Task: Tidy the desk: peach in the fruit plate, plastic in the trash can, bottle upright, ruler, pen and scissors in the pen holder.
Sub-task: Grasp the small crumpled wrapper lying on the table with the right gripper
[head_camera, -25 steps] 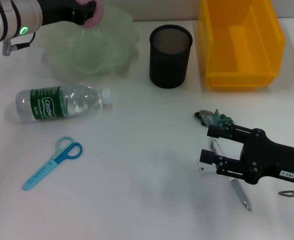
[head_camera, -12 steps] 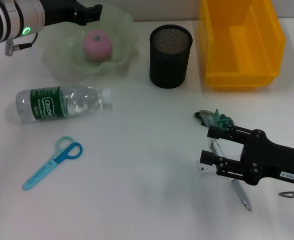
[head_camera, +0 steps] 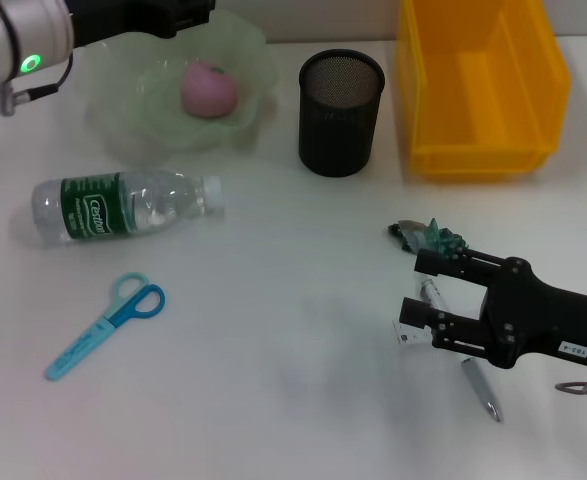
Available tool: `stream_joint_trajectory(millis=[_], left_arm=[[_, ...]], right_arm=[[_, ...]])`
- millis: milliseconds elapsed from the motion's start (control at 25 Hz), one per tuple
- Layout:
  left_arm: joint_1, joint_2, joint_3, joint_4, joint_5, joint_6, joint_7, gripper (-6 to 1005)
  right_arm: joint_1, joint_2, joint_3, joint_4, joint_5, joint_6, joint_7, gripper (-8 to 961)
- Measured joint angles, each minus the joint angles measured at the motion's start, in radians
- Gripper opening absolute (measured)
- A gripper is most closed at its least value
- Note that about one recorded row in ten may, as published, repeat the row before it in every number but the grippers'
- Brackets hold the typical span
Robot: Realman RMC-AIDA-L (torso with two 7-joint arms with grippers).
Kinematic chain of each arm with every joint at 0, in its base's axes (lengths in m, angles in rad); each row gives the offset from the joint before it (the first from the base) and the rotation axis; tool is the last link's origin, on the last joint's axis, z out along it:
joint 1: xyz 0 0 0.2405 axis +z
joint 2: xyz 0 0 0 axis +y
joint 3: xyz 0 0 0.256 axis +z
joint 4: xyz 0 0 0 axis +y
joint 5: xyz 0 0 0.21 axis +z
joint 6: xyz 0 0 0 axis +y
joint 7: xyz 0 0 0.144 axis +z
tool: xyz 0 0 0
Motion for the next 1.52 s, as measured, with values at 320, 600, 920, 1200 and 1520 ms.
stream_joint_trajectory(millis=[320,600,920,1200,1520], left_arm=[[0.152,0.004,-0.036,0.158,-0.335,0.232,0.265,686],[0.214,0.006,-0.323,0.039,-0.564,0.905,0.482,687],[0.268,0.007,-0.410,-0.145,-0.558,1.191,0.791,685],[0.294,0.008,-0.409,-0.186,-0.527,1.200,0.829,679],[0.281,0.009,-0.403,-0.200,-0.520,1.195,0.831,679]], right_arm=[[-0.002,0.000,0.001,0.002,0.015,-0.011,0.002,703],[0.000,-0.002,0.001,0.001,0.026,-0.025,-0.001,703],[0.004,-0.002,0.001,-0.004,0.027,-0.026,0.000,703],[0.000,-0.006,0.038,-0.080,0.029,-0.023,0.109,703],[-0.004,-0.007,0.044,-0.499,-0.016,0.014,0.557,703]])
